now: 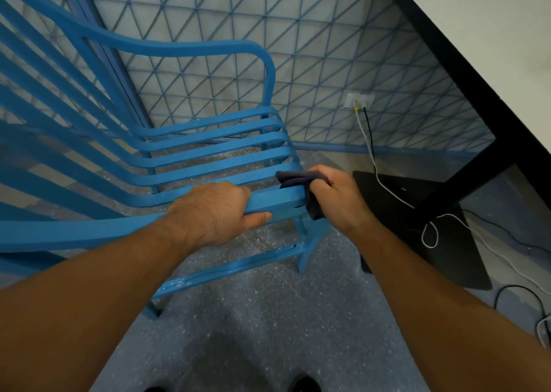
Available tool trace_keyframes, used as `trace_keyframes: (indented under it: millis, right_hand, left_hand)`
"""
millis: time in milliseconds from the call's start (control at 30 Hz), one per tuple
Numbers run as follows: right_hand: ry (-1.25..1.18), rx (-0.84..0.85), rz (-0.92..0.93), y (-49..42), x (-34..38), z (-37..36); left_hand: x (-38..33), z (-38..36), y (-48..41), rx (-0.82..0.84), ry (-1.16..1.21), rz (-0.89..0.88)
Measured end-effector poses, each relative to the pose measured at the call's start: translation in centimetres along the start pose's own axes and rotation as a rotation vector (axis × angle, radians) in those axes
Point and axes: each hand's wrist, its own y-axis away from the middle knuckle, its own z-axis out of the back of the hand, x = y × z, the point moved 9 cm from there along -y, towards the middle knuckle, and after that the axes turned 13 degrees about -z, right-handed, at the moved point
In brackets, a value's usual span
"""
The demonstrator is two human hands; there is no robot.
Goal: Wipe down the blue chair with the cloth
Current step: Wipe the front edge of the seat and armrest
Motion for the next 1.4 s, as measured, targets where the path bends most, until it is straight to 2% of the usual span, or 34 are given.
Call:
trace_keyframes:
  millis: [100, 267, 333, 433, 500, 567, 667, 900, 1033, 1167, 1333, 1400]
  right_hand:
    - [-0.007, -0.011, -0.003, 0.0, -0.1, 0.6]
    - [-0.365, -0.065, -0.41, -0.6, -6.3, 2.3]
    - [-0.316, -0.117, -0.428, -0.8, -6.3, 2.3]
    - [-0.035, -0.18, -0.235, -0.9, -2.5, 2.2]
    - [0.28, -0.191, -0.096, -0.1, 0.6, 0.4]
    - [0.589, -0.328, 0.046, 1.2, 3.1, -1.8]
    - [0.664, -0.529, 0.254, 2.9, 5.3, -3.8]
    - [0.469, -0.54, 0.486, 2.5, 4.4, -2.5]
    - [0.342, -0.516, 0.484, 1.8, 3.3, -1.2]
    - [0.006, -0.362, 0.265, -0.1, -0.2, 1.3]
    - [-0.695, -0.255, -0.234, -2.0, -8.3, 2.1]
    - [-0.917, -0.211, -0.35, -2.2, -9.8, 1.3]
  left_hand:
    - [0.1, 0.0, 0.0, -0.013, 0.01, -0.008]
    - [0.2, -0.2, -0.1, -0.021, 0.038, -0.018]
    - [0.3, -0.3, -0.1, -0.014, 0.041, -0.016]
    - [0.1, -0.2, -0.1, -0.027, 0.028, -0.023]
    - [0.2, -0.1, -0.1, -0.026, 0.025, -0.009]
    - [0.2, -0.1, 0.0, -0.02, 0.066, 0.0]
    - [-0.2, 0.1, 0.0, -0.031, 0.113, -0.027]
    - [0.0, -0.1, -0.1, 0.004, 0.085, -0.014]
    - [0.0, -0.1, -0.1, -0.01, 0.05, -0.013]
    - [0.0, -0.1, 0.0, -0.031, 0.031, -0.037]
    - [-0.1, -0.2, -0.1, -0.038, 0.01, -0.052]
    - [-0.1, -0.1, -0.1, -0.042, -0.001, -0.053]
